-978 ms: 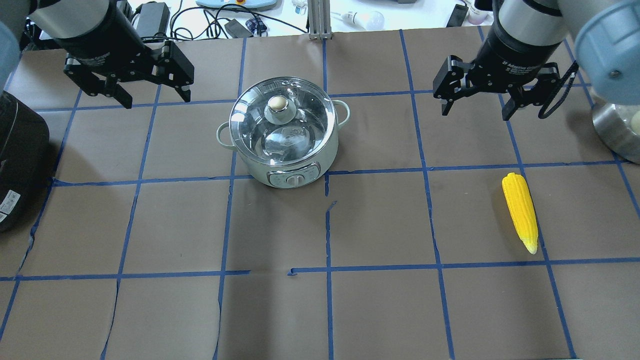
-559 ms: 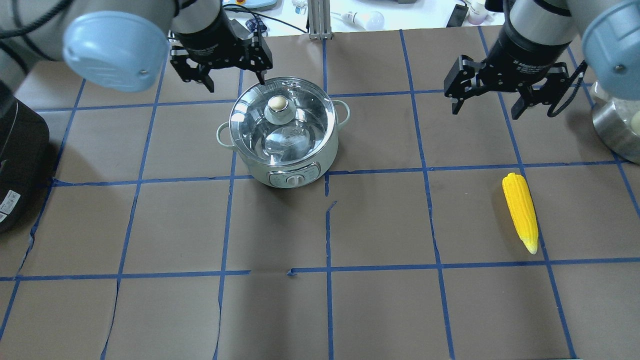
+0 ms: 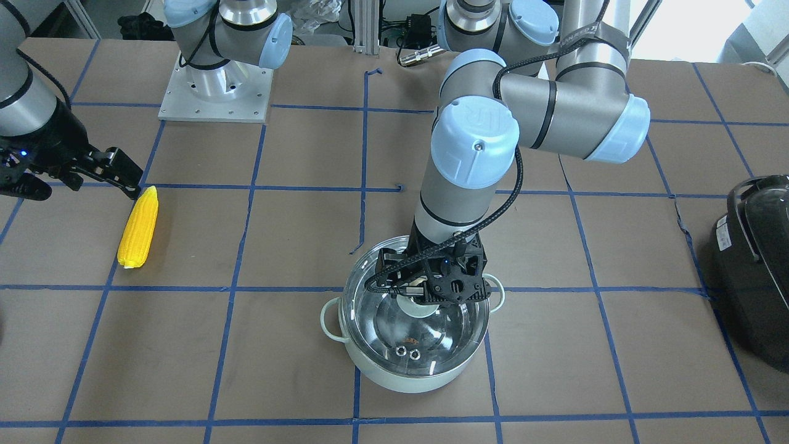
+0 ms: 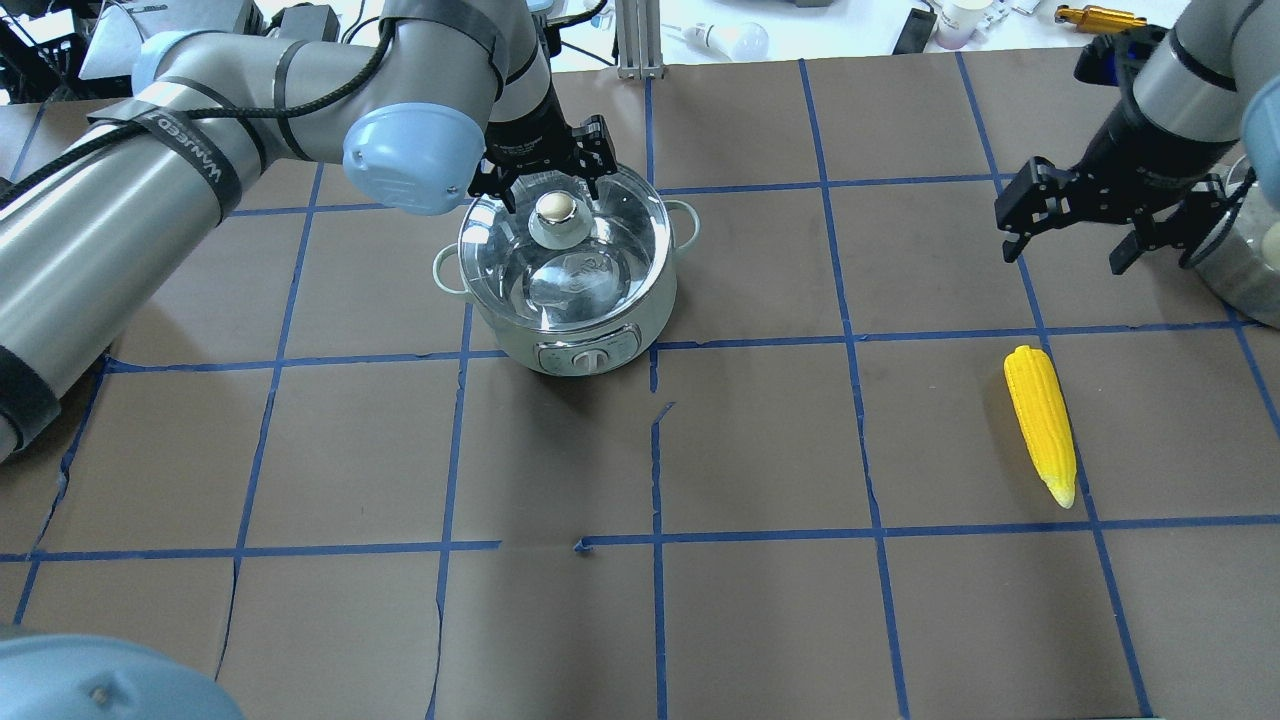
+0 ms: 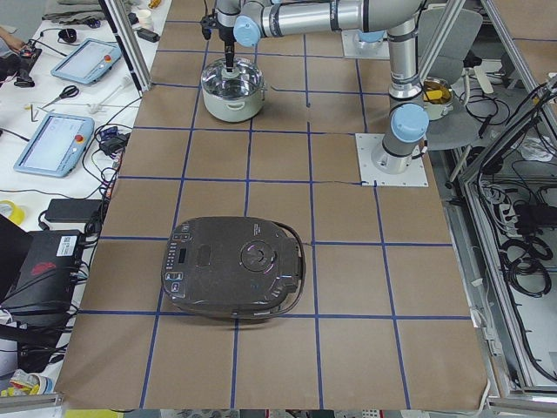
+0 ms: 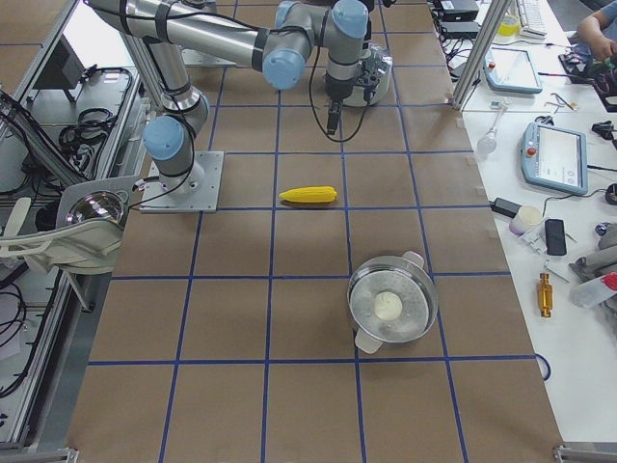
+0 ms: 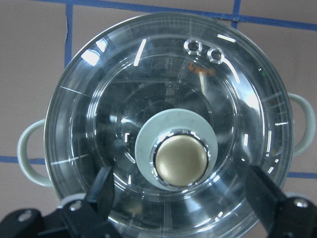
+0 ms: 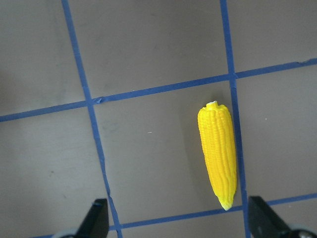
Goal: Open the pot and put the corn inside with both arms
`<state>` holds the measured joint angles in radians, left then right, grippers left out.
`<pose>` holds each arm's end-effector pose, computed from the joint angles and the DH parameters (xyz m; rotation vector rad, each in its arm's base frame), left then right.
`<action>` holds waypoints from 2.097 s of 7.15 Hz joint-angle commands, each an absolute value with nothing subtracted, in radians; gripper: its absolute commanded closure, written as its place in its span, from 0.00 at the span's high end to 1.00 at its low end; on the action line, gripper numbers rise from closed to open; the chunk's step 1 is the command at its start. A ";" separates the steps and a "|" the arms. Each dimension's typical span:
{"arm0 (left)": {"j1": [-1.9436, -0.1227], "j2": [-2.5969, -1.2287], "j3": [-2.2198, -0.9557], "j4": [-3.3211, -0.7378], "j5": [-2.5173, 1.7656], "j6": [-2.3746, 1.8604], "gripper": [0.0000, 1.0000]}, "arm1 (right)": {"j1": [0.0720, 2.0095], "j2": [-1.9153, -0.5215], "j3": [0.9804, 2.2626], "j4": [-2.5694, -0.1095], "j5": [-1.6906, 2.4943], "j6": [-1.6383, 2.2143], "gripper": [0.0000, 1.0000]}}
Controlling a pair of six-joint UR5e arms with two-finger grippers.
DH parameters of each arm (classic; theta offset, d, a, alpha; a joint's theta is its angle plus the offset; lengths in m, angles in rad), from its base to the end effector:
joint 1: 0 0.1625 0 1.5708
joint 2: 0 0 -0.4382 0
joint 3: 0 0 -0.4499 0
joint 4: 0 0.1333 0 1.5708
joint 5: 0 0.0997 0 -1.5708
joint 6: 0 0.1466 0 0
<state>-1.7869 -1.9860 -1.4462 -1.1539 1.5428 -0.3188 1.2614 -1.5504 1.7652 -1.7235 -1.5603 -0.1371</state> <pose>-0.2897 -0.6788 0.3017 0.1552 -3.0723 0.1762 -0.0357 -0.5544 0.3522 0.2686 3.1047 0.0908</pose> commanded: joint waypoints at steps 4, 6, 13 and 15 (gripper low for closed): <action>-1.792 -2.006 -1.470 -1.137 1.552 -0.305 0.74 | 1.152 -1.435 2.075 -2.031 -1.562 -0.254 1.00; -1.792 -2.005 -1.460 -1.137 1.552 -0.305 0.09 | 1.152 -1.407 2.074 -2.034 -1.641 -0.316 1.00; -1.648 -1.838 -1.421 -1.352 1.558 -0.095 0.00 | 1.152 -1.316 2.075 -2.105 -1.666 -0.318 0.30; -1.393 -1.795 -1.434 -1.416 1.540 0.035 0.00 | 1.152 -1.318 2.066 -2.106 -1.667 -0.311 0.00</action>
<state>-1.5488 -1.8214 -1.4264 -1.3710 1.5517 -0.0532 1.1520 -1.3174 2.0727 -2.1029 -1.6667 -0.3156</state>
